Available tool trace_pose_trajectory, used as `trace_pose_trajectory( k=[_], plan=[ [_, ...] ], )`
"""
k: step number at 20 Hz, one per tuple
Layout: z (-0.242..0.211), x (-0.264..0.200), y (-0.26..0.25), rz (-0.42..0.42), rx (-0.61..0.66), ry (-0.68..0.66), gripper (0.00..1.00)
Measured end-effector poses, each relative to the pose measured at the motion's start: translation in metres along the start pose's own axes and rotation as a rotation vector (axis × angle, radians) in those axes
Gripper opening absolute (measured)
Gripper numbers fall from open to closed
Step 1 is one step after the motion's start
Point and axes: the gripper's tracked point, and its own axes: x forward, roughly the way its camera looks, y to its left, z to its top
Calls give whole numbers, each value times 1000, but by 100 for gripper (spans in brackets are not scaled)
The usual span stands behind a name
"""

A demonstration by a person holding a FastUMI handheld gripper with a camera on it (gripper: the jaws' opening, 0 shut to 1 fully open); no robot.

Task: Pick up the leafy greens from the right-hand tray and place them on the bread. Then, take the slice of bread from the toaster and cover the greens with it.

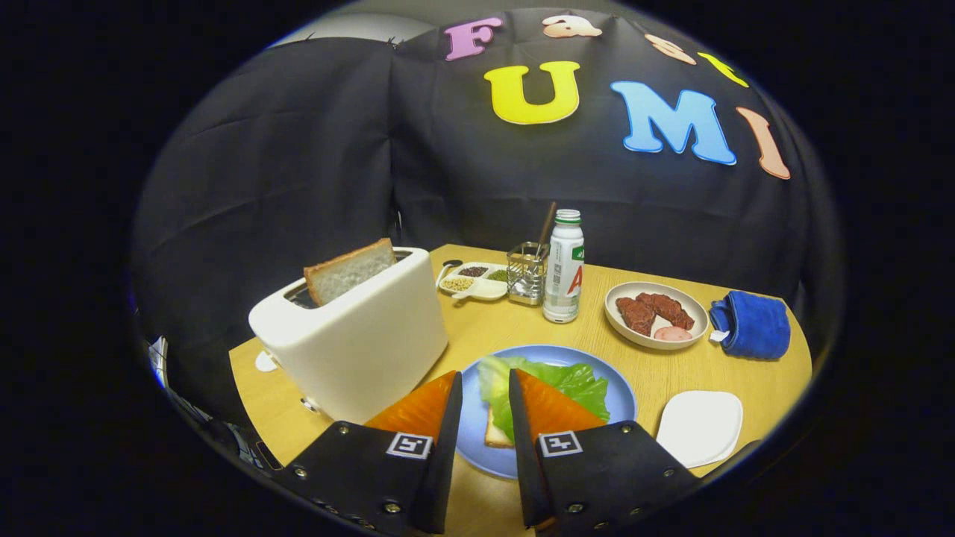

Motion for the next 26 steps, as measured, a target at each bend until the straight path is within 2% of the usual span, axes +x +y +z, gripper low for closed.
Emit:
trace_pose_trajectory(
  k=[4,8,14,21,26],
  plan=[
    [10,-9,21,7,-7,-56,38],
    [32,-18,60,42,-24,-177,38],
    [54,-21,119,89,-109,-264,38],
    [53,7,150,63,-152,-252,38],
    [61,33,153,-2,-130,-237,38]
  ],
)
